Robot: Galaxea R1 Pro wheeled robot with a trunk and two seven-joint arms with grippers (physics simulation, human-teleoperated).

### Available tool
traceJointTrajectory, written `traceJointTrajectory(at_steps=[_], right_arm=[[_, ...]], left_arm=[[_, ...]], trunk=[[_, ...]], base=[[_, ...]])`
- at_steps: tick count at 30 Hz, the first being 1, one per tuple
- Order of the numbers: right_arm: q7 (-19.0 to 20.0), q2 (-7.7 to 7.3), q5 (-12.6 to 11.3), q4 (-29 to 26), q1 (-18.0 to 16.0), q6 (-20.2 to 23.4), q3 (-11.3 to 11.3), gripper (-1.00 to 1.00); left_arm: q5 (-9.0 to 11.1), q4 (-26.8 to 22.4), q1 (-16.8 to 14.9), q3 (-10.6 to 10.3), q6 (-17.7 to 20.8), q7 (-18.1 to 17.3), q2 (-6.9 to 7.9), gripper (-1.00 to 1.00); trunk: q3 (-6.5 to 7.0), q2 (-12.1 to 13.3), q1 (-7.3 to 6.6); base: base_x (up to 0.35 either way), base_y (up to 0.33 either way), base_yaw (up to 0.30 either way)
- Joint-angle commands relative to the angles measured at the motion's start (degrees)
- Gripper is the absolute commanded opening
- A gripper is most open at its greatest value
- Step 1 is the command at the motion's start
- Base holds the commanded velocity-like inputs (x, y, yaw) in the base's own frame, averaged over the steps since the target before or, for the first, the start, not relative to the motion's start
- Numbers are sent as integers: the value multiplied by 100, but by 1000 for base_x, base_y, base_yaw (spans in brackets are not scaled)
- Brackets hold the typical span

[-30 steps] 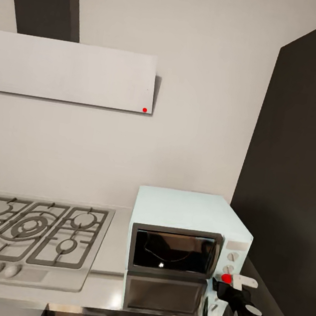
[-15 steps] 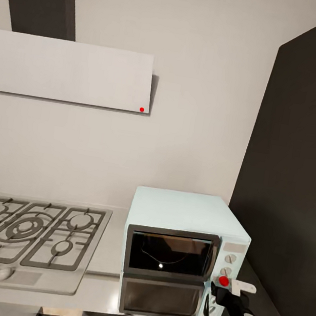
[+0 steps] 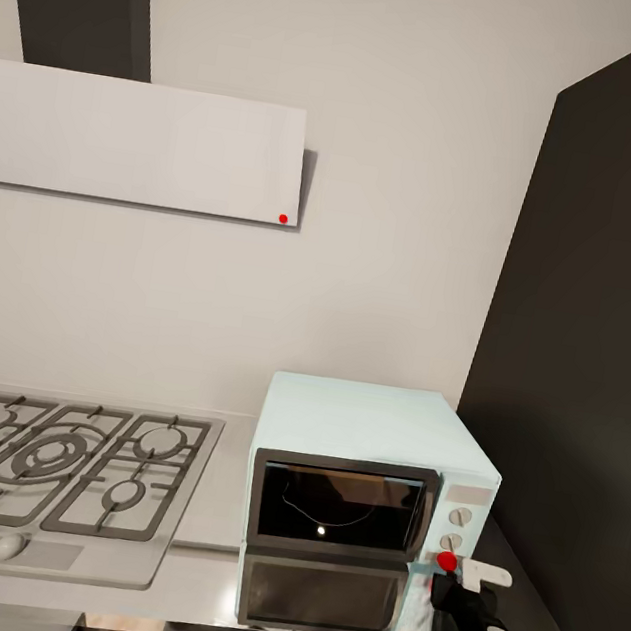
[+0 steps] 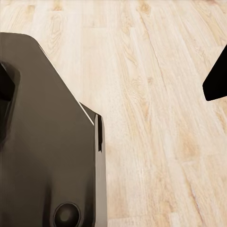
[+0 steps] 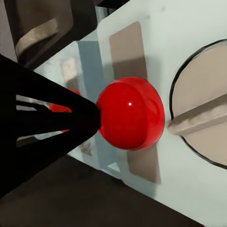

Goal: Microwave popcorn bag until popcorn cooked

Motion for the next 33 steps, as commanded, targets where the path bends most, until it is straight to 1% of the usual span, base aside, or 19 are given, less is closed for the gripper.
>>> traceJointTrajectory(at_steps=[1,11,17,19,30,33], right_arm=[[46,4,59,-8,-2,29,-26,-100],[46,-18,55,-7,-2,30,-60,-100],[46,-48,55,-7,-3,28,-59,-100],[46,-49,55,-7,-3,27,-59,-100],[46,-49,58,-7,-1,29,-53,-100],[46,-49,57,-7,1,28,-53,-100]], left_arm=[[1,-13,2,-42,31,-22,2,100],[1,-13,2,-42,31,-19,6,100],[1,-13,2,-42,31,-20,7,100],[1,-13,2,-42,31,-21,8,100],[1,-13,2,-42,29,-24,2,100],[1,-13,2,-42,30,-21,2,100]], trunk=[[-2,-4,2],[-2,-4,2],[-2,-4,2],[-2,-4,2],[-2,-4,2],[-2,-4,2]], base=[[0,0,0],[0,0,0],[225,0,0],[65,0,0],[3,0,0],[-184,0,0]])
